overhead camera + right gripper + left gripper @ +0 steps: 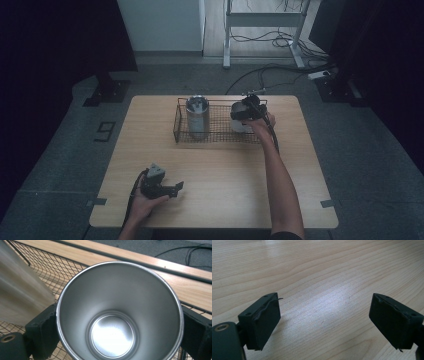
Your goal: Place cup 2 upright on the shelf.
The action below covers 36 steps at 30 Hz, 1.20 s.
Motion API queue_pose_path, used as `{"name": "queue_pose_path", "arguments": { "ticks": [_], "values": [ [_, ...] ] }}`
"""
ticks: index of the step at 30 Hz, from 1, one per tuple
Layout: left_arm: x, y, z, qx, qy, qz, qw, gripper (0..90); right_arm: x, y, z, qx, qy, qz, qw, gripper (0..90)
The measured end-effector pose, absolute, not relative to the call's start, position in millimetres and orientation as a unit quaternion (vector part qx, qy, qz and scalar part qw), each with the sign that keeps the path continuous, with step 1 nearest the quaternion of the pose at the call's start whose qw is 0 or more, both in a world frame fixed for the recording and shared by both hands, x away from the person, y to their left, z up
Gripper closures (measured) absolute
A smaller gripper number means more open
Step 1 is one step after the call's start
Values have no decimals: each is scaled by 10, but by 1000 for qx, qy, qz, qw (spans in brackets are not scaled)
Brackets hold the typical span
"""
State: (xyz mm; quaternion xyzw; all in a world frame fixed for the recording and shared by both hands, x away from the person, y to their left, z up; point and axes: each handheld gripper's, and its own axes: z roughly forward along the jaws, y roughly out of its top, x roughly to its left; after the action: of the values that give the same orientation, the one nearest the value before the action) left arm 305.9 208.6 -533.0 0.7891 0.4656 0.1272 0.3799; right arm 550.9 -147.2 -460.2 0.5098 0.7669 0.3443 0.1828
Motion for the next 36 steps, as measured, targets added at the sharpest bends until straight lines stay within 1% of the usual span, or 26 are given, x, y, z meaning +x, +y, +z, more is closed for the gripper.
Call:
{"name": "queue_pose_path", "arguments": {
  "ticks": [12,23,28,36],
  "values": [
    [3055,2066,-5339,794,461,123,376,103,5529,-1518,-4726,513,773,330,173,64],
    [3052,2062,-5338,794,462,124,375,113,5512,-1532,-4742,509,779,322,175,59],
    [3052,2061,-5340,795,463,121,372,113,5476,-1502,-4719,513,776,316,189,39],
    [3055,2068,-5338,794,465,120,371,113,5424,-1555,-4612,511,762,350,187,4]
  ]
}}
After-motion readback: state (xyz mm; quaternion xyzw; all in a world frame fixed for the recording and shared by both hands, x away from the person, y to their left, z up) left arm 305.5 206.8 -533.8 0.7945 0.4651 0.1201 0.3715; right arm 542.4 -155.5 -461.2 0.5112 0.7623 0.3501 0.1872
